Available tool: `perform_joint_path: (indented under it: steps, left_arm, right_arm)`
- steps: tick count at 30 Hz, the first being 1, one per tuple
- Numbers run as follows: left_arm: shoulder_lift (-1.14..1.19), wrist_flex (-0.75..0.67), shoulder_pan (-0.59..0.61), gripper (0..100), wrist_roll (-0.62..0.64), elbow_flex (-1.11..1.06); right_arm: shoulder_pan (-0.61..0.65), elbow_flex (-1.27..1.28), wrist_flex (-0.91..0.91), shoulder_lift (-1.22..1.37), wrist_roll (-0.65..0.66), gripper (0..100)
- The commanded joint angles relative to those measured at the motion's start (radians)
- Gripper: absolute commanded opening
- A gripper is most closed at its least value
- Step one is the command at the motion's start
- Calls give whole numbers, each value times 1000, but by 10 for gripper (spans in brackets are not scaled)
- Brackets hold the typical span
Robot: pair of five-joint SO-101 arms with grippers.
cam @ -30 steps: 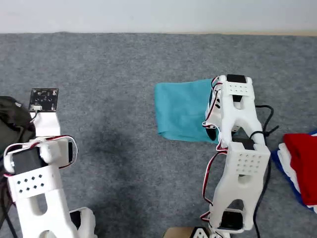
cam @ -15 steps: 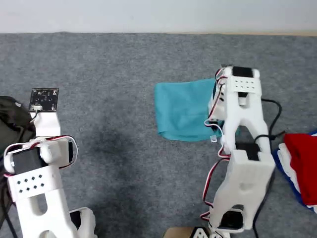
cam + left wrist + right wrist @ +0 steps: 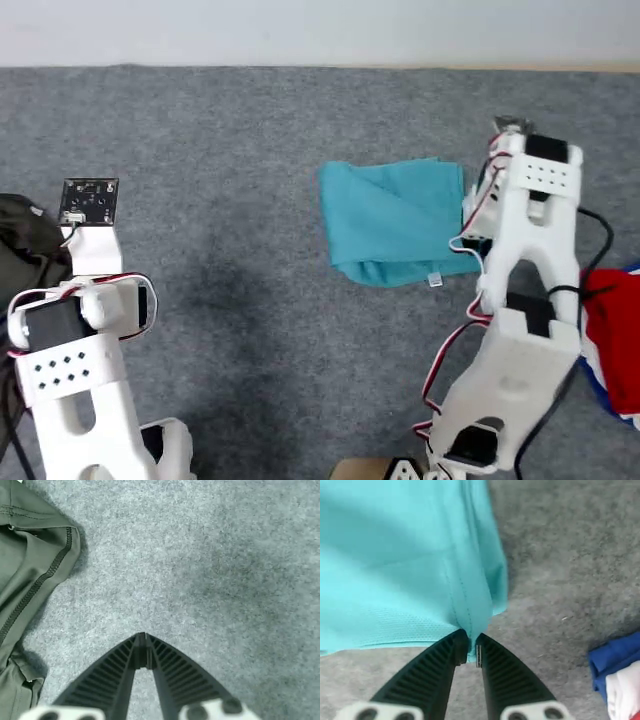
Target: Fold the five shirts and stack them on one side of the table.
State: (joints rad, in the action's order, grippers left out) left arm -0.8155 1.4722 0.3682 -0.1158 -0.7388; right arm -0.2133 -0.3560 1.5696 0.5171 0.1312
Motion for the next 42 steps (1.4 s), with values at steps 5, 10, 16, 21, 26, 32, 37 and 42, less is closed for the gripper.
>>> perform_joint_path:
  steps: [5,10,16,21,26,32,37,42]
  left_arm:
    - [-14,5,-6,4,-6,4]
    - [-14,5,-6,4,-6,4]
    - [-14,5,-6,4,-6,4]
    - [-15,6,-6,4,-6,4]
    - [-20,8,-6,4,-6,4]
    - [-20,8,-6,4,-6,4]
    - [-21,9,-6,4,-6,4]
    - [-21,9,-6,4,-6,4]
  right_arm:
    - [-39,-11,-62,102,41,13]
    - [-35,-12,-44,105,38,156]
    - [-16,-80,74,-1,58,185]
    - [48,-109,74,-61,66,154]
    - [107,-107,-36,-30,60,104]
    - [154,-110,-242,62,68,88]
    - [160,-110,-372,120,68,88]
    - [160,-110,-507,162,69,88]
